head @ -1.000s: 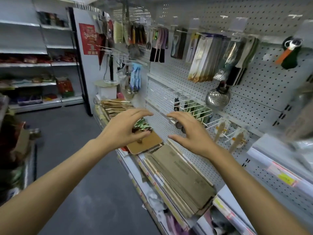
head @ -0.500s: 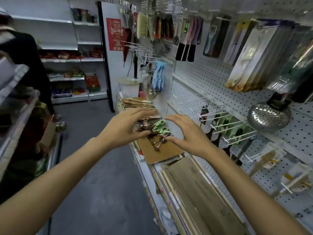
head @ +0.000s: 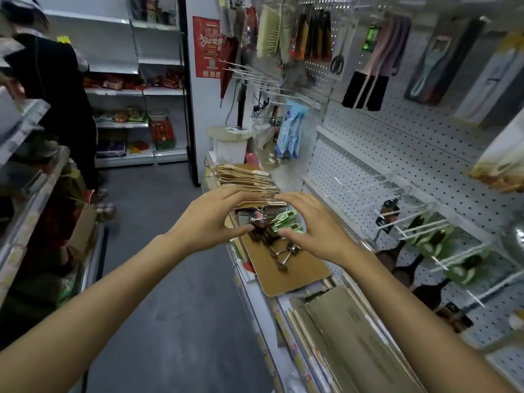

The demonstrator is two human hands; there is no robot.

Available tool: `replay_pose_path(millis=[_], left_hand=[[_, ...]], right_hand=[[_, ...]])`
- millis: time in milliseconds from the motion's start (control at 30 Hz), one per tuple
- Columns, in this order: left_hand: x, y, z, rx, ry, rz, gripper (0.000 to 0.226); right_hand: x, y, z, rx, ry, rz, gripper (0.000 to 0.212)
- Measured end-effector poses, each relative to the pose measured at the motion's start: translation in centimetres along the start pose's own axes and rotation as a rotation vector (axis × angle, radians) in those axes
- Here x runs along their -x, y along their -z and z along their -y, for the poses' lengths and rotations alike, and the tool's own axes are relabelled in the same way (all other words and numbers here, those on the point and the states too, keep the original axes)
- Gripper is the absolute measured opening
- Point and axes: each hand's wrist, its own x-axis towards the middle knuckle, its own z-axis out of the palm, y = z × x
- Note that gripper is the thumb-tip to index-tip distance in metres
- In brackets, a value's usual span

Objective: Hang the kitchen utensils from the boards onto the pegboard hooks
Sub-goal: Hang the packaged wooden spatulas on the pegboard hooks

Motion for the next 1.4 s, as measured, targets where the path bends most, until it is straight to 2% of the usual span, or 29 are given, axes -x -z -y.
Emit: replay_pose_path(millis=[300, 633, 1067, 1400], left_hand=[[-3.4, 0.4, 14.9, 0.061, -0.082, 0.047, 0.058], [-6.7, -1.2, 26.6, 0.109, -0.102, 0.089, 0.058], [-17.1, -9.5, 40.0, 0.110, -0.089, 0.168, 0.059], [-26.2, -14.8, 47.9, 0.130, -0.117, 0.249, 0.057]], right_hand=[[-11.6, -5.6, 2.1, 0.028, -0.111, -0.012, 0.061], [-22.1, -11.1, 0.7, 0.061, -0.146, 0.024, 0.063], [-35.9, -18.8, -10.5, 0.040, -0.204, 0.059, 0.064], [-44.0, -21.3, -18.4, 0.009, -0.285, 0.079, 0.067]])
